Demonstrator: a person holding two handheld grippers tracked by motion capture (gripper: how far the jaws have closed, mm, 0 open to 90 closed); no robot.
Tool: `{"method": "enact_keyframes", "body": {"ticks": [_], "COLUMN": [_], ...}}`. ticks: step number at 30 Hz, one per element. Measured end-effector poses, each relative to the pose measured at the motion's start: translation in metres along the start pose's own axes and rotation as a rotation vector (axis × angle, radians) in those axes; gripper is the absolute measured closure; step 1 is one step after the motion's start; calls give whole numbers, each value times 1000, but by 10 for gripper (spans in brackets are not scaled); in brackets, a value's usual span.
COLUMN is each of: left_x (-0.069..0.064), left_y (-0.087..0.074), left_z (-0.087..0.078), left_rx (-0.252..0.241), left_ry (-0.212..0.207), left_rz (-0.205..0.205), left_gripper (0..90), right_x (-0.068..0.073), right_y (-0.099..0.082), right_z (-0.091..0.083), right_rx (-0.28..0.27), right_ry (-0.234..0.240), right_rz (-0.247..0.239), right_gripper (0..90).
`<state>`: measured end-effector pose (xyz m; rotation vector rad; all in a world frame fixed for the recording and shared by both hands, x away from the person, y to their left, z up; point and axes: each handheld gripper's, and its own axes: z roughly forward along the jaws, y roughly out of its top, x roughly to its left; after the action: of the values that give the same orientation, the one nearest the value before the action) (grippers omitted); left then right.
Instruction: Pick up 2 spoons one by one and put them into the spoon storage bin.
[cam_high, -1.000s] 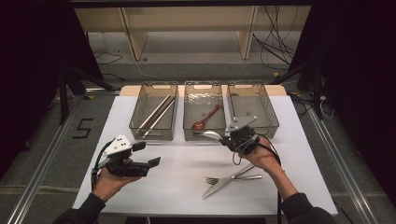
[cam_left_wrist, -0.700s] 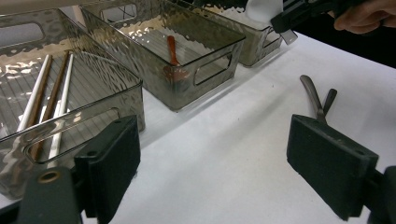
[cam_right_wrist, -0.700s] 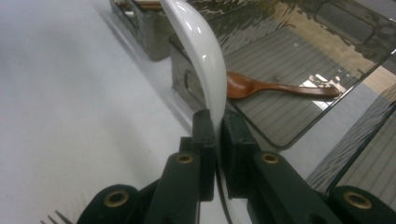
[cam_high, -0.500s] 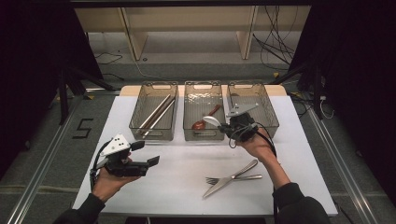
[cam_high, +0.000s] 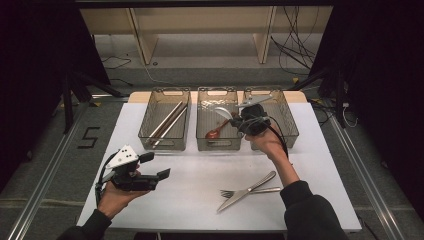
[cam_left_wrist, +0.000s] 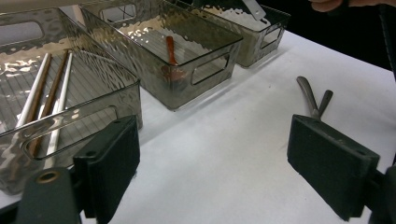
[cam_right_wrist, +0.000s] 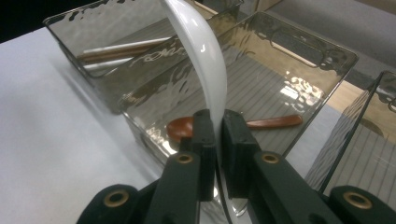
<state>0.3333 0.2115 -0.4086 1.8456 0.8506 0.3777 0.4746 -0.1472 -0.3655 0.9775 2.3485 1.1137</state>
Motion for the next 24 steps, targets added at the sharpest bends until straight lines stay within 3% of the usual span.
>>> {"method": "enact_keyframes", "body": {"ticks": [16, 24], "left_x": [2, 2], "left_y": [0, 0], "left_z": [0, 0], "left_rx": [-5, -5], "left_ry": [2, 0], "left_rz": [-1, 1], "left_gripper": [165, 164], "right_x": [-5, -5], "right_y": [24, 27], "right_z": [29, 40], "right_rx": [9, 19], "right_ry": [-31, -28], "right_rz": [43, 70], "right_gripper": [854, 854]}}
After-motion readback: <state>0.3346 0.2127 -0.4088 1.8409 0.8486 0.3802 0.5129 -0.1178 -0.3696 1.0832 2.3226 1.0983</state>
